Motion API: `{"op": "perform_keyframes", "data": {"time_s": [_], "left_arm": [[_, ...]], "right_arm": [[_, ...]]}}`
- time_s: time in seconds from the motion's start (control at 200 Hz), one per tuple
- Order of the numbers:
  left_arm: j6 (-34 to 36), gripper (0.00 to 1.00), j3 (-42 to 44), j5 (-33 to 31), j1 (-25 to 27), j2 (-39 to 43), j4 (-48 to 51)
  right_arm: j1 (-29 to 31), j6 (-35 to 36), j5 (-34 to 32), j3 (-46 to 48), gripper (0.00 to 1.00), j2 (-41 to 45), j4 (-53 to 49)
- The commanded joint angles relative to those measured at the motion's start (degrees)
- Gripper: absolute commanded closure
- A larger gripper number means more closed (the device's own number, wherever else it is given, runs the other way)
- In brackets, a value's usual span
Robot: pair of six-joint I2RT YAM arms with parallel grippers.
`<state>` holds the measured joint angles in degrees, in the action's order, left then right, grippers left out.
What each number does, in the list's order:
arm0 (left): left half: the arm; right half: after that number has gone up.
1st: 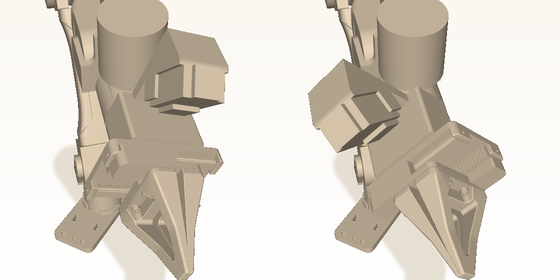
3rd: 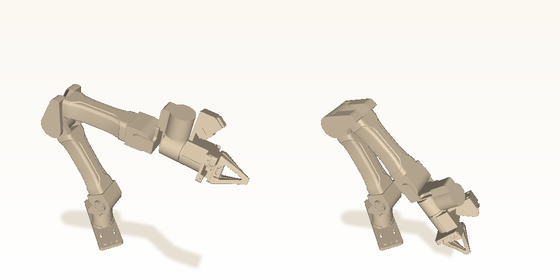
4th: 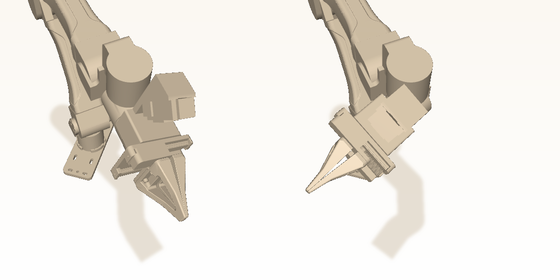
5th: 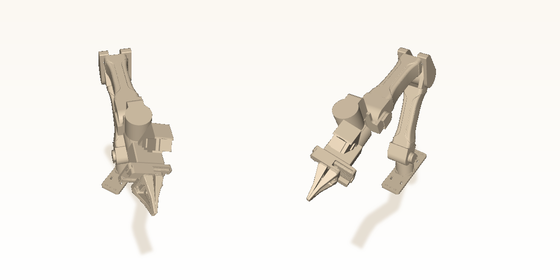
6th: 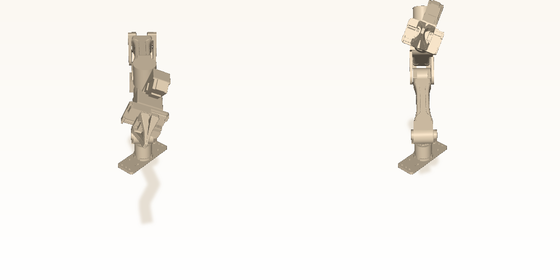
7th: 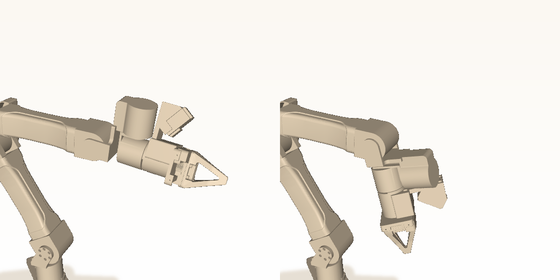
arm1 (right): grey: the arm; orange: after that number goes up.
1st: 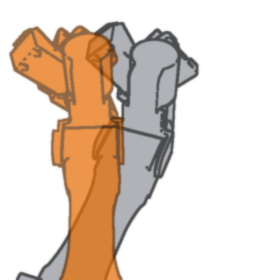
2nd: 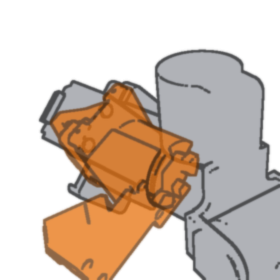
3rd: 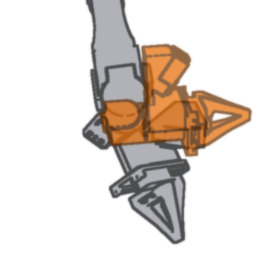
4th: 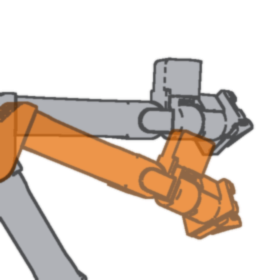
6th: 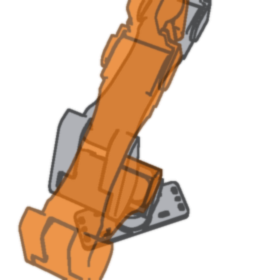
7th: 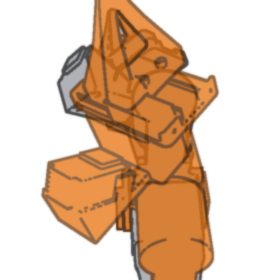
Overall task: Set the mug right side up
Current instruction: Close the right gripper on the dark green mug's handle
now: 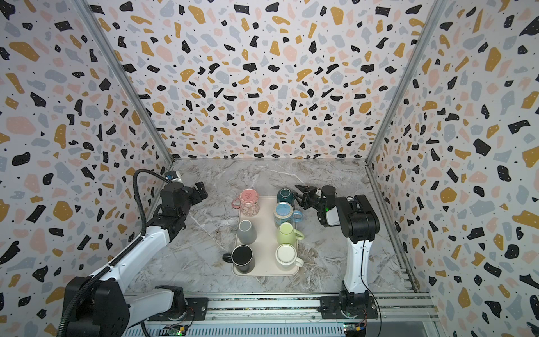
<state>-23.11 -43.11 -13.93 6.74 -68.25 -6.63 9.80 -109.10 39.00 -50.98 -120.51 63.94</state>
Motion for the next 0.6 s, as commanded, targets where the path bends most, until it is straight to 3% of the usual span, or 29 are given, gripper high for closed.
{"op": "perform_keyframes", "data": {"time_s": [0.0, 0.37, 0.596], "left_arm": [[1.3, 0.00, -1.8, 0.1, -0.4, -0.2, -0.3], [1.7, 0.00, -1.6, -0.1, -0.4, -0.4, 0.0], [2.1, 0.00, -1.6, -0.4, -0.4, -0.5, 0.3]], "right_arm": [[0.6, -0.6, 0.0, -2.1, 0.50, -0.6, 0.7], [1.3, -1.2, 0.1, -5.0, 0.54, -3.4, 0.5], [1.7, -1.9, 0.2, -6.0, 0.64, -4.9, 1.3]]}}
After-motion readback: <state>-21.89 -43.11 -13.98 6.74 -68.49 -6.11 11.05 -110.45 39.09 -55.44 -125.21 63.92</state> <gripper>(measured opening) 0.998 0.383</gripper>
